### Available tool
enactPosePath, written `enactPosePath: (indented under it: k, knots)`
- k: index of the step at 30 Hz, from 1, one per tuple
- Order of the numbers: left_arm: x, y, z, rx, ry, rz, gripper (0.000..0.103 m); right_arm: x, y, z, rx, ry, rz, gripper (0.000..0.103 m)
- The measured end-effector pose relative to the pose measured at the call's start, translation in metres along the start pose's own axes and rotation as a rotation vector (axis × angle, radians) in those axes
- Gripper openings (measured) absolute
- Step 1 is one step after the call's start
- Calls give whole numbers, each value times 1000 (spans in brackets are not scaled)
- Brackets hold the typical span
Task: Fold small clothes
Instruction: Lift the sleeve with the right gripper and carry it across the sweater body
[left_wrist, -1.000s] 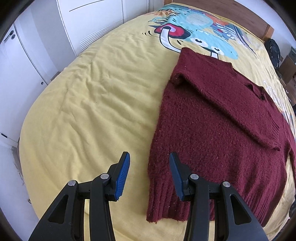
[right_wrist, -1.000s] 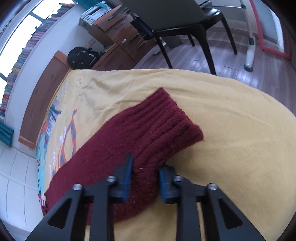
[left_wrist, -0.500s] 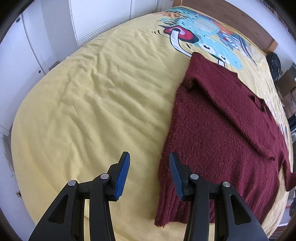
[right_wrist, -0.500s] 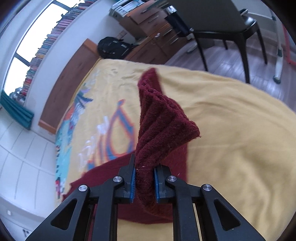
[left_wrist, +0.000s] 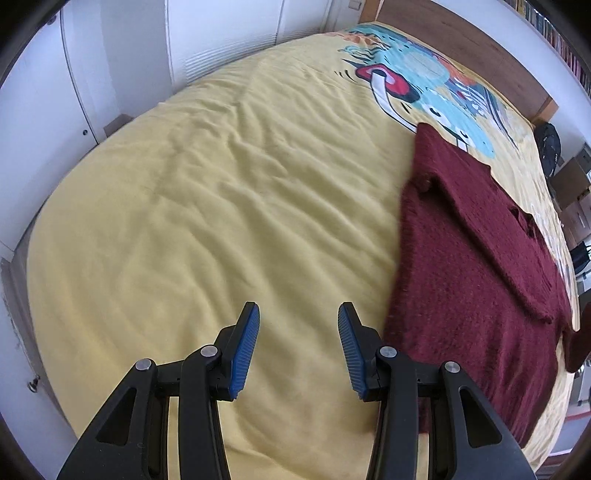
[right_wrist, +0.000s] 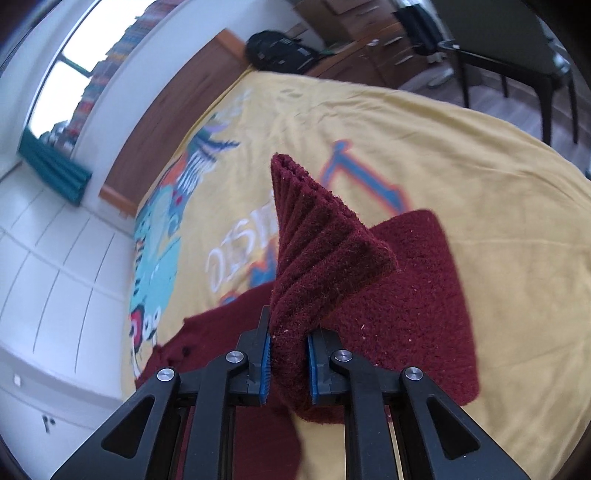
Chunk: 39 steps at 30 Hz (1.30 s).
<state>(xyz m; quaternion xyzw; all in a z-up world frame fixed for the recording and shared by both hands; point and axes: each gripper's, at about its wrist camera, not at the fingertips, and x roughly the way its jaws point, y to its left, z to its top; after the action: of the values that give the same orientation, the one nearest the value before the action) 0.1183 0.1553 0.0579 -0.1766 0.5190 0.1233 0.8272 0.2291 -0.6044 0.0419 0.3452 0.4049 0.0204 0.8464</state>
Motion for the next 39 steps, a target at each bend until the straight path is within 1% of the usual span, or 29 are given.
enactPosePath:
  k: [3, 10, 12, 17, 19, 21, 22, 25, 28, 29, 30, 31, 35, 37, 39]
  knots:
    - [-3, 8, -1, 16, -13, 19, 39, 13, 39, -12, -58, 29, 6, 15]
    - [-5, 27, -1, 23, -42, 10, 39, 49, 124, -40, -172, 95, 26, 15]
    - [-6, 32, -2, 20, -47, 8, 39, 61, 149, -50, -196, 113, 45, 15]
    - [-4, 54, -4, -18, -47, -6, 39, 85, 210, -77, -266, 152, 93, 15]
    - [-4, 64, -4, -38, -47, -8, 39, 97, 233, -90, -319, 171, 87, 15]
    - [-5, 75, -5, -58, -48, -11, 39, 105, 244, -100, -360, 177, 68, 15]
    - [-6, 79, -5, -64, -50, -10, 39, 109, 247, -104, -380, 181, 57, 15]
    - [-11, 92, -7, -83, -56, -6, 39, 120, 242, -117, -452, 192, -19, 16]
    - [-11, 101, -7, -105, -54, -1, 39, 130, 216, -125, -459, 227, -54, 20]
    - [-10, 102, -7, -112, -50, 0, 39, 133, 207, -128, -471, 240, -70, 26]
    - [-9, 103, -8, -117, -48, -1, 39, 135, 201, -131, -488, 248, -90, 35]
    - [-9, 104, -8, -117, -47, 1, 39, 138, 194, -135, -514, 257, -113, 39]
    - [-5, 106, -10, -133, -43, 4, 39, 151, 172, -146, -589, 309, -167, 40]
    - [-1, 107, -9, -141, -37, 9, 39, 155, 166, -150, -618, 324, -176, 44]
    - [1, 108, -10, -146, -31, 11, 39, 158, 163, -155, -651, 330, -187, 53]
